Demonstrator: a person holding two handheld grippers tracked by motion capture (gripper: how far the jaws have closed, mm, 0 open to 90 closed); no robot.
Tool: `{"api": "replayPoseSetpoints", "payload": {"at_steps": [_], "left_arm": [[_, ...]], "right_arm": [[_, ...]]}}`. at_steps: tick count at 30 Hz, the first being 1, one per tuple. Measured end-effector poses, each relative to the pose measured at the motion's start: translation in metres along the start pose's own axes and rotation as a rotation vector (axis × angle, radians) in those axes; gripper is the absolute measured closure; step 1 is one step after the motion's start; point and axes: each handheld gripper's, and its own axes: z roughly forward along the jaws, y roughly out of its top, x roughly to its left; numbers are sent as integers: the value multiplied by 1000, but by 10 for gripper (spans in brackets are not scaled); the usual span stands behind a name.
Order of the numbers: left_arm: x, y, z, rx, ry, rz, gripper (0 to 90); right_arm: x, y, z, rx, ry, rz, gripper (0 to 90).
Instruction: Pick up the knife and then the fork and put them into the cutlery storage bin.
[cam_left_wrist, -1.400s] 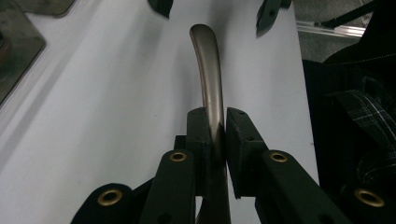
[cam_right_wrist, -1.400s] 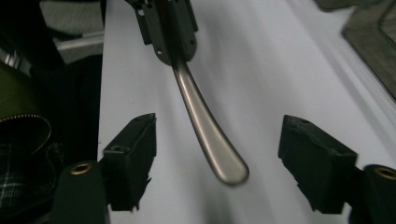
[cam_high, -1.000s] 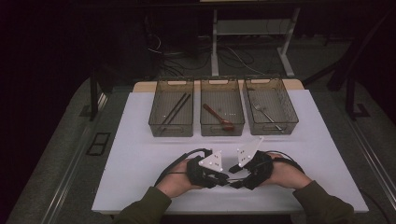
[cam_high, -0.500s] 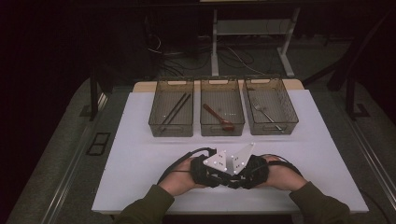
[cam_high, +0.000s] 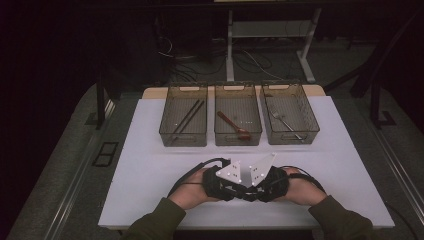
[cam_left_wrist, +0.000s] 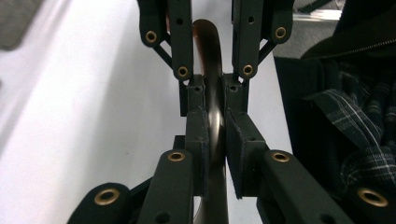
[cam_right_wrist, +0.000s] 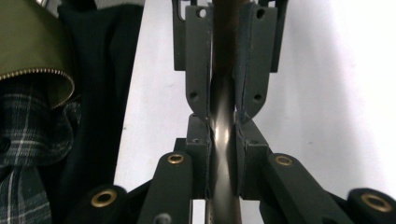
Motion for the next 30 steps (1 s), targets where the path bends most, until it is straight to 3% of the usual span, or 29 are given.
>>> {"api": "replayPoseSetpoints", "payload": {"at_steps": [3,7,10,12,14,17,24,30], "left_arm": [[2,-4,-13,-51,38,-59,691],[8,-16,-35,-155,102,-151,579],[10,-30,-52,-197,172,-212,502],[8,-39,-62,-223,243,-247,464],[5,-48,-73,-247,279,-282,456],[1,-63,-81,-253,312,-320,422],[-3,-90,-80,-240,382,-368,301],[-4,-108,-76,-234,426,-388,184]], "right_arm": [[-4,-4,-6,-23,-29,11,776],[-12,-14,-17,-39,-69,47,776],[-19,-24,-29,-57,-112,92,776],[-25,-31,-40,-64,-147,129,776],[-31,-40,-53,-81,-187,173,776],[-37,-51,-72,-120,-246,264,775],[-64,-71,-109,-184,-388,402,775],[-90,-80,-127,-179,-478,502,775]]}}
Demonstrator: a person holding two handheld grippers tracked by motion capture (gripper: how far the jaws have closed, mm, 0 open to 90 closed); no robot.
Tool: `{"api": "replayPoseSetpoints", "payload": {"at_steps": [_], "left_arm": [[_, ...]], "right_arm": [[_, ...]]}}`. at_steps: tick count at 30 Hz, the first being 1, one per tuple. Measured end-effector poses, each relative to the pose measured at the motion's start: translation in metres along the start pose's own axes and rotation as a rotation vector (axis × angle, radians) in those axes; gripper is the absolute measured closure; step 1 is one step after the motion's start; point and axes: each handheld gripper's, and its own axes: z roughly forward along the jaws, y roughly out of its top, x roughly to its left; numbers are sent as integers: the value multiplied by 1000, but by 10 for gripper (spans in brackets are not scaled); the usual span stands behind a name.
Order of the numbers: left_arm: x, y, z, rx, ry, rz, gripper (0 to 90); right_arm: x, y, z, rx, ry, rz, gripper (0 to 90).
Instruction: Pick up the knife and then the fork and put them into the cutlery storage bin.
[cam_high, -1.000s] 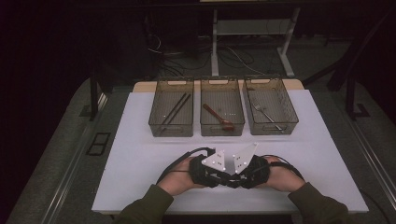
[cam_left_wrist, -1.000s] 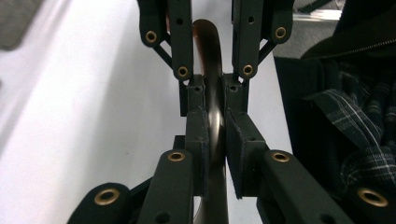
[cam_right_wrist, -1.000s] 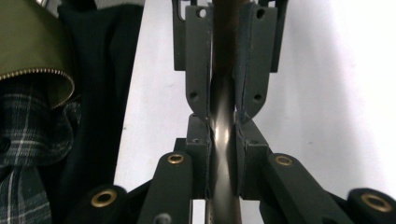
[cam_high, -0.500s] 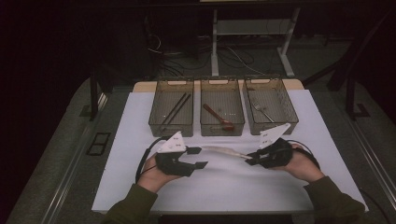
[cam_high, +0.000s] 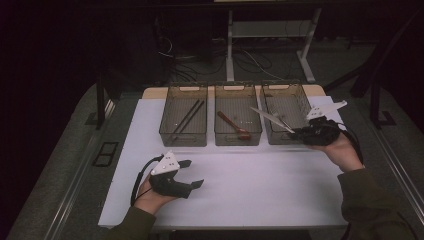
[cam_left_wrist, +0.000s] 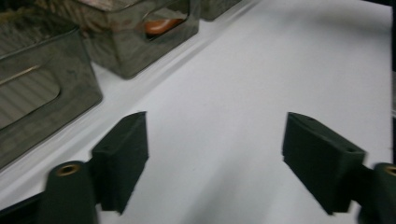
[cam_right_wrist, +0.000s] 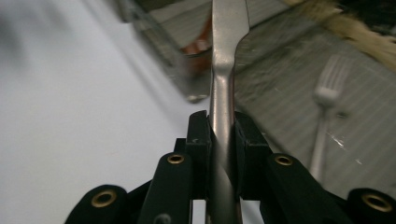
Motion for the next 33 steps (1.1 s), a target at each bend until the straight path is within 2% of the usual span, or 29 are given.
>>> {"api": "replayPoseSetpoints", "payload": {"at_steps": [4,8,12,14,22,33], "left_arm": [[4,-6,-1,1,28,-17,132],[6,-8,-2,-10,53,-13,93],[8,-9,-1,-8,73,-24,0],[9,-9,0,-5,77,-17,0],[8,-10,1,15,77,-11,0],[7,-10,2,24,57,-6,0]], "right_arm": [[-19,5,-3,1,-66,66,775],[-38,9,-3,8,-127,121,774],[-53,13,6,35,-174,174,774],[-59,14,13,56,-194,199,774],[-74,15,38,96,-216,273,774],[-79,14,59,158,-209,294,771]]}}
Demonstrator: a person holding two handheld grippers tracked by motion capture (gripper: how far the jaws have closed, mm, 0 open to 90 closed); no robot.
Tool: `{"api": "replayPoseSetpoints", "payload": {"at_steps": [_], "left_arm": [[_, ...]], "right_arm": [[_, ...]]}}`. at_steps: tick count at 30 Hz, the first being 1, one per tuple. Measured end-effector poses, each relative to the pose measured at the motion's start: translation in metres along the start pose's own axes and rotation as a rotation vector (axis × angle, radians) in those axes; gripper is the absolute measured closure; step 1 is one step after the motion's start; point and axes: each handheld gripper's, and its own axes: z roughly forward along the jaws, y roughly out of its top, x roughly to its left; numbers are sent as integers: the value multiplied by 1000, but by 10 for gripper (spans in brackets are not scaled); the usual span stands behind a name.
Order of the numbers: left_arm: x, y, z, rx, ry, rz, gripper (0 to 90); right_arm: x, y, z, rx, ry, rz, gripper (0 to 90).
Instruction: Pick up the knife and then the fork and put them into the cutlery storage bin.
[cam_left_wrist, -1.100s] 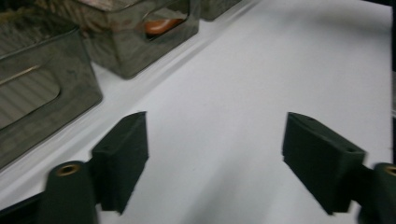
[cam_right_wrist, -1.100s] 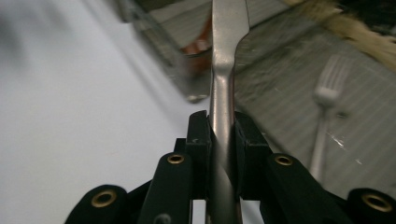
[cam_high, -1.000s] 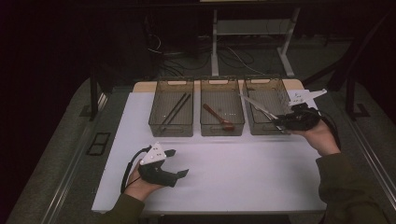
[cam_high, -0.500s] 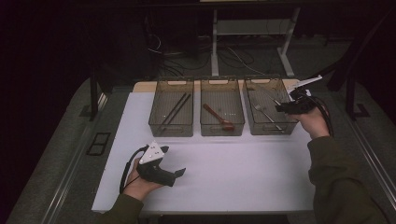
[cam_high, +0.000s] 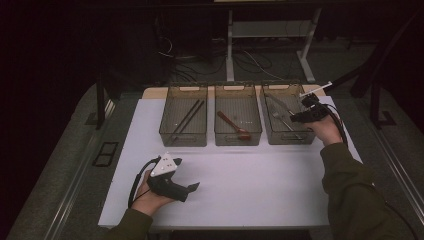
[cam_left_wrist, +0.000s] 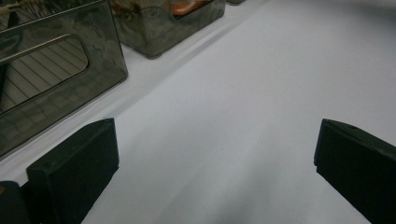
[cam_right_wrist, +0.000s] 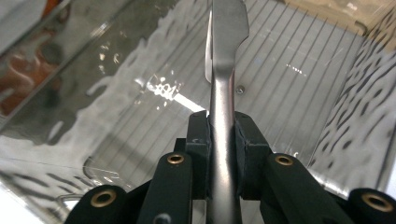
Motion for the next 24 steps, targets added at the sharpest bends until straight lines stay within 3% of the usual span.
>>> {"api": "replayPoseSetpoints", "payload": {"at_steps": [6,11,18,24], "left_arm": [[0,0,0,0,-4,0,0],[0,0,0,-3,-5,-1,0],[1,0,-1,-6,-6,-11,0],[2,0,0,1,-10,-15,0]], "right_arm": [[-3,-2,4,10,-21,16,746],[-7,-1,-7,-81,-3,53,601],[-7,-3,-21,-122,29,48,455],[-1,-8,-35,-183,76,10,369]]}}
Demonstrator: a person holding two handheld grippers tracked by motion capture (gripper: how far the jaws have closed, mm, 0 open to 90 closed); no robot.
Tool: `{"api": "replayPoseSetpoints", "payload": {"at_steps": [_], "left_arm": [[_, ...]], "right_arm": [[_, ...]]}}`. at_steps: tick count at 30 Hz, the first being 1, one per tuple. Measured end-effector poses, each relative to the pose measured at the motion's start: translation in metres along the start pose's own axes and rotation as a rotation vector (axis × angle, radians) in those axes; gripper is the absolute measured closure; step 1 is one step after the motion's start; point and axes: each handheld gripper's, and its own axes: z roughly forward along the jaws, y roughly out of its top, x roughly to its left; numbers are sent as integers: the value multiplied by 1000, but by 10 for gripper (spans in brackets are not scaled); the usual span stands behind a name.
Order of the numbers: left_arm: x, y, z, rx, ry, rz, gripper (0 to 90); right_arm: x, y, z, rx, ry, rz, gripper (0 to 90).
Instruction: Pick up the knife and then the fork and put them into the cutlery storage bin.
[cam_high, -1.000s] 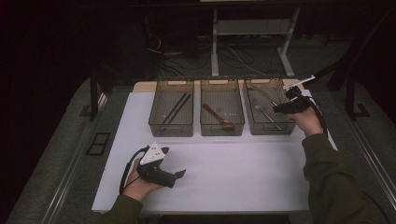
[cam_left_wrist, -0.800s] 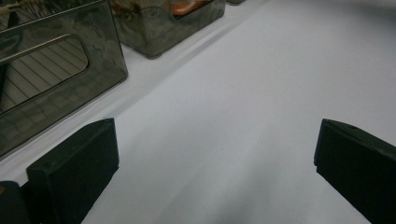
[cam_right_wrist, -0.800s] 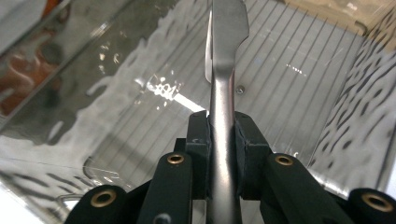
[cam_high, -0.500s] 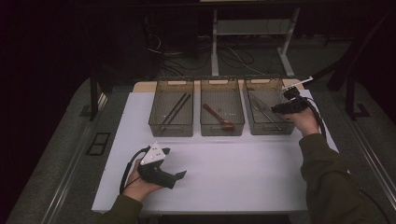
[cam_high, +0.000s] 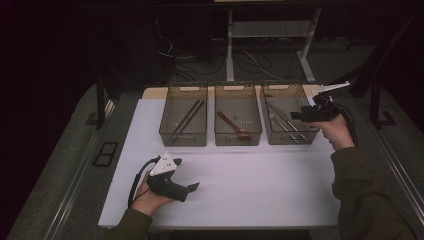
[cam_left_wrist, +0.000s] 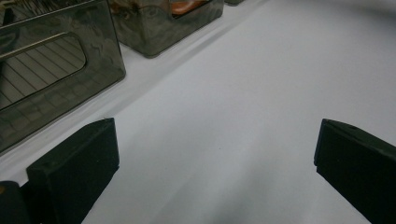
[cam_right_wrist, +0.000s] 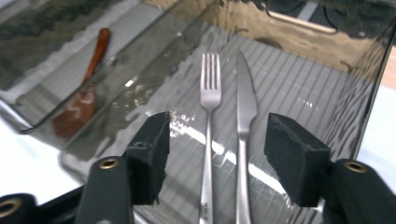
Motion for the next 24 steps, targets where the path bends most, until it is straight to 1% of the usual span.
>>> {"api": "replayPoseSetpoints", "payload": {"at_steps": [2,5,9,11,15,18,21,23,24], "left_arm": [[0,0,0,-2,-1,-1,0],[0,1,1,-3,-2,-1,0],[0,1,2,-4,-4,-4,0],[0,1,3,-7,-6,-1,0],[2,1,4,-14,-4,3,0],[3,1,5,-12,-2,1,0],[3,0,4,-11,-1,-2,0],[2,0,4,-15,0,-8,0],[2,0,3,-14,-1,-6,0]], "right_arm": [[4,-2,-4,-19,15,-9,349],[9,-5,-9,-42,6,-31,332],[13,-12,-17,-104,23,-31,299],[16,-17,-21,-123,17,-27,287],[25,-26,-28,-161,5,-54,260],[32,-35,-32,-198,15,-51,238],[39,-44,-34,-212,15,-53,216],[45,-50,-35,-219,17,-70,208],[47,-53,-35,-217,20,-69,203]]}}
